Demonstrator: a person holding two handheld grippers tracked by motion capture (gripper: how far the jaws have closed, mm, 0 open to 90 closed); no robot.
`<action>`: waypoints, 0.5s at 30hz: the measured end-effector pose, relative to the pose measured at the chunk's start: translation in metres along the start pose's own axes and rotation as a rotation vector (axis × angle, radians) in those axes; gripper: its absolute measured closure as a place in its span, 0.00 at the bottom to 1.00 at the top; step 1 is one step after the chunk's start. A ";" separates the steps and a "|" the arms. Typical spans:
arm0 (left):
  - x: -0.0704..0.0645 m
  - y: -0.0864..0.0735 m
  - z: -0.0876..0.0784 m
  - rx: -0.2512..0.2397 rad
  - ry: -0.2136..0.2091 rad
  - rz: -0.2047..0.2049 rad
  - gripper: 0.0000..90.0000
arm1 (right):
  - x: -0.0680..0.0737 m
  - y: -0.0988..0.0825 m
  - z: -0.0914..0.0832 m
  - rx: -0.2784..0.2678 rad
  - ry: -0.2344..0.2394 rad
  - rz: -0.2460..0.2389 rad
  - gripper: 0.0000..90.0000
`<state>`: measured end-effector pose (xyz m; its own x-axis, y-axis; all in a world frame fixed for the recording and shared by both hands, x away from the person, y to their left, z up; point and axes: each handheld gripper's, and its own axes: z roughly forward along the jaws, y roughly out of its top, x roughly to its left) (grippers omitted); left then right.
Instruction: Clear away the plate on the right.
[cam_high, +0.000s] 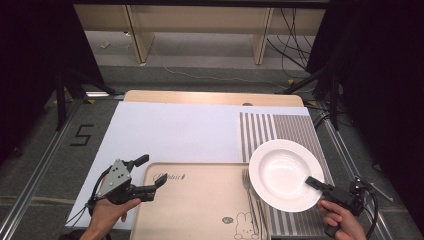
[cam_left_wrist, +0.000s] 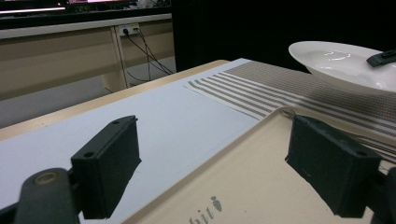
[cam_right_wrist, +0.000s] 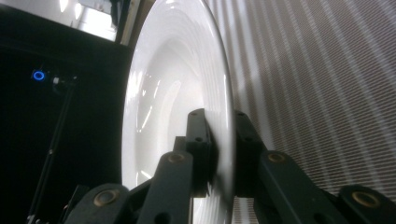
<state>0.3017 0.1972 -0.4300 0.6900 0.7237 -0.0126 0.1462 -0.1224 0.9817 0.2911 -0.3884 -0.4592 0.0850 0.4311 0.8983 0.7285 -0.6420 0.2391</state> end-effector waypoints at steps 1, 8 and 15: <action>0.000 0.000 0.000 0.000 0.000 0.000 0.18 | 0.002 -0.002 0.002 0.001 -0.003 -0.007 0.90; 0.000 0.001 -0.001 0.005 0.001 0.003 0.18 | 0.013 -0.017 0.020 0.056 0.028 -0.041 0.90; -0.001 0.001 -0.002 -0.001 -0.002 0.001 0.18 | 0.021 -0.027 0.031 0.108 0.061 -0.063 0.90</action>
<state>0.3002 0.1979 -0.4288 0.6916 0.7222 -0.0119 0.1451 -0.1227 0.9818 0.2939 -0.3424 -0.4578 -0.0024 0.4274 0.9041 0.8003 -0.5412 0.2580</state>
